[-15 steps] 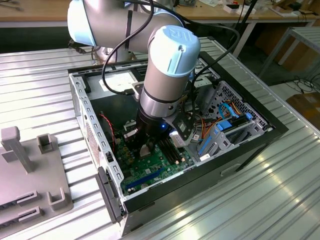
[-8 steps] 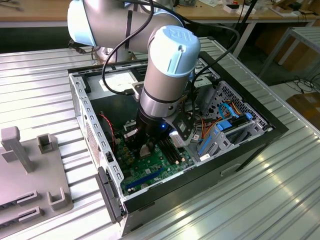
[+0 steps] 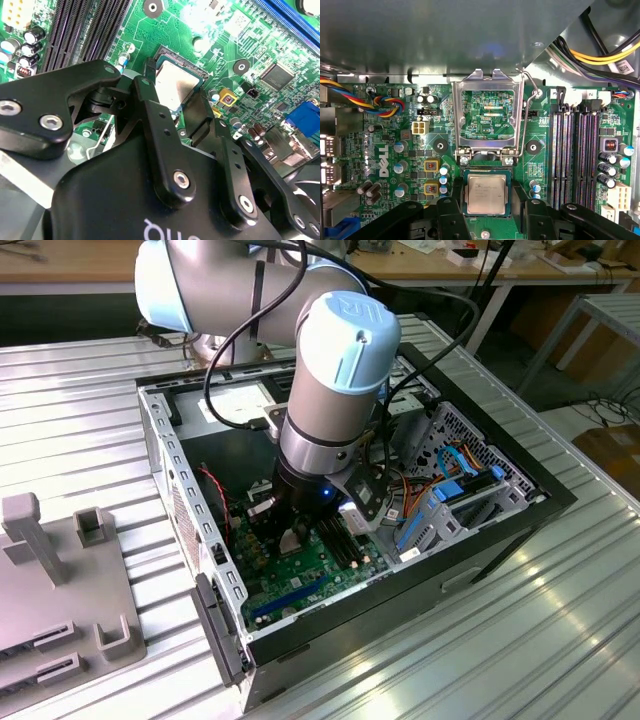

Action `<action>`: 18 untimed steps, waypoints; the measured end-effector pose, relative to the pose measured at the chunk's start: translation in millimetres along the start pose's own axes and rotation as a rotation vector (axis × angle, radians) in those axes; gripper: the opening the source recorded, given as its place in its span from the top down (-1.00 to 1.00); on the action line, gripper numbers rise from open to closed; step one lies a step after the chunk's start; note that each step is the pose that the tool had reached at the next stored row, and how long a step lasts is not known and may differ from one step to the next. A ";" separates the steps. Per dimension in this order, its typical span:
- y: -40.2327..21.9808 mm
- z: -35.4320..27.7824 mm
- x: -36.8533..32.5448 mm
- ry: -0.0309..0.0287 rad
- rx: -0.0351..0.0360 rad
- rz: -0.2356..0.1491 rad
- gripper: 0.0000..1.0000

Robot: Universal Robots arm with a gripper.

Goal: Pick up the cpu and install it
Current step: 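Place the cpu into insertion slot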

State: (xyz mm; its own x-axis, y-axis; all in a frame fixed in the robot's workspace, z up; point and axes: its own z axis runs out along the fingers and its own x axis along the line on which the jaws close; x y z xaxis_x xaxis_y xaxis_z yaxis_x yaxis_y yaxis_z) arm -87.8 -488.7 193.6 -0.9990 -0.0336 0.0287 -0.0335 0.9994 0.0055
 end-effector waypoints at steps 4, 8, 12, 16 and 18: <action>-0.3 0.1 0.1 0.0000 -0.0001 0.000 0.06; -1.6 0.2 0.1 -0.0002 -0.0006 0.000 0.06; -2.2 0.1 0.1 -0.0001 -0.0002 0.000 0.06; -2.9 0.1 0.1 -0.0002 -0.0002 0.000 0.06; -3.7 0.0 0.1 -0.0001 0.0001 0.000 0.06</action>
State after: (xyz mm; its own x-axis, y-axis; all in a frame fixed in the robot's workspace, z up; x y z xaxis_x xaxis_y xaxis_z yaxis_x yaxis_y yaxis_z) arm -87.8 -492.4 193.6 -0.9990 -0.0334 0.0287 -0.0333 0.9994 0.0054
